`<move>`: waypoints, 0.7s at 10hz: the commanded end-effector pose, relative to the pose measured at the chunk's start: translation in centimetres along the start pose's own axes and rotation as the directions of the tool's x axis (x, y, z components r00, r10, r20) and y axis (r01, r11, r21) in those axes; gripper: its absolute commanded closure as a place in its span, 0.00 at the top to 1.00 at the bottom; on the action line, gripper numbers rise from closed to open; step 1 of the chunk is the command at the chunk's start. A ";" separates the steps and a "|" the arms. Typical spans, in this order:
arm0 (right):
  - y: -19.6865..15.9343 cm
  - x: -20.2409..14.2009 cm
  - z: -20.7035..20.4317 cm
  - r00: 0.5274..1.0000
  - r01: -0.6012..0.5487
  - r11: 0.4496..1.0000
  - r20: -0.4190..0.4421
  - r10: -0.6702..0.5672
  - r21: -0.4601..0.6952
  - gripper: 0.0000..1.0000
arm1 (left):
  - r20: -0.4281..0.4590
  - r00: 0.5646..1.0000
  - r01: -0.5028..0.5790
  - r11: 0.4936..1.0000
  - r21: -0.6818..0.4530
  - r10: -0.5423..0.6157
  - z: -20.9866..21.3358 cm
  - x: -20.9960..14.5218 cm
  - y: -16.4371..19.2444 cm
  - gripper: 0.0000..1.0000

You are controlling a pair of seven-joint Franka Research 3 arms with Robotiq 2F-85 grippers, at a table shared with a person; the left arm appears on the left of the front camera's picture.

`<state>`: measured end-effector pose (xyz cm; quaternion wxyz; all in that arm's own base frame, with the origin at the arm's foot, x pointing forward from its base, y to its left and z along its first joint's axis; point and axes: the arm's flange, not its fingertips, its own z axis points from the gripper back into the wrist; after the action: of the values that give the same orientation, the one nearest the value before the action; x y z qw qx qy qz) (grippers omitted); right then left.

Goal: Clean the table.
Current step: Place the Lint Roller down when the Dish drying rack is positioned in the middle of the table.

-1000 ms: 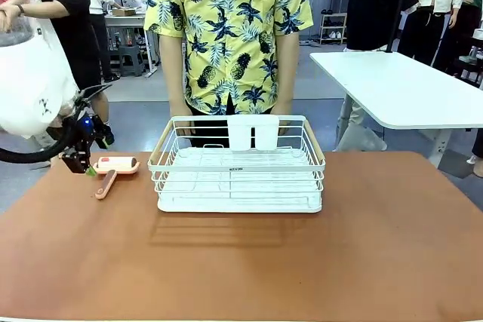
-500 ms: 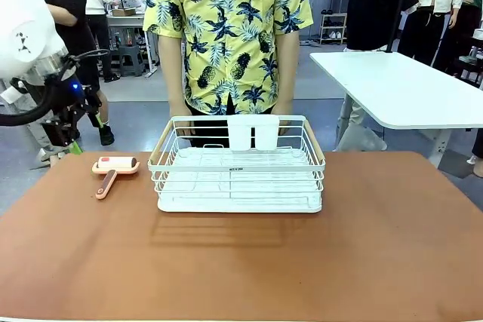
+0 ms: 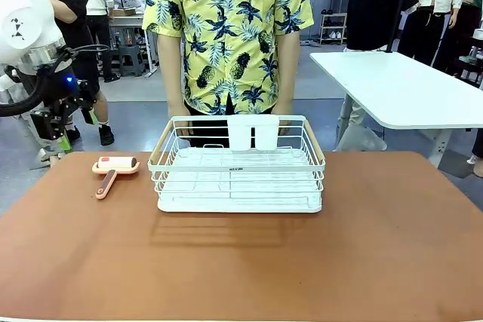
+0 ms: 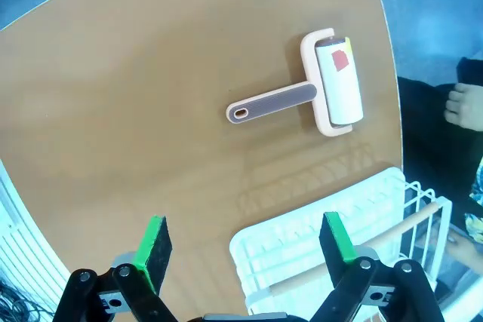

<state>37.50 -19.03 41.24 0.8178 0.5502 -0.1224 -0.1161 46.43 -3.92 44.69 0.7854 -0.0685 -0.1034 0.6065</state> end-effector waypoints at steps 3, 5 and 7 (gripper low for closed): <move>0.2 0.0 0.1 1.000 -0.007 1.000 0.000 0.007 0.006 1.00 | -0.005 1.000 -0.011 1.000 -0.010 0.011 -0.5 0.1 0.0 1.00; 0.2 0.0 0.1 1.000 -0.007 1.000 0.000 0.007 0.006 1.00 | -0.005 1.000 -0.011 1.000 -0.010 0.011 -0.5 0.1 0.0 1.00; 0.2 0.0 0.1 1.000 -0.007 1.000 0.000 0.007 0.006 1.00 | -0.005 1.000 -0.011 1.000 -0.010 0.011 -0.5 0.1 0.0 1.00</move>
<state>37.50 -19.03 41.24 0.8178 0.5502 -0.1224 -0.1161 46.52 -3.89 44.37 0.7852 -0.0671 -0.1005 0.6074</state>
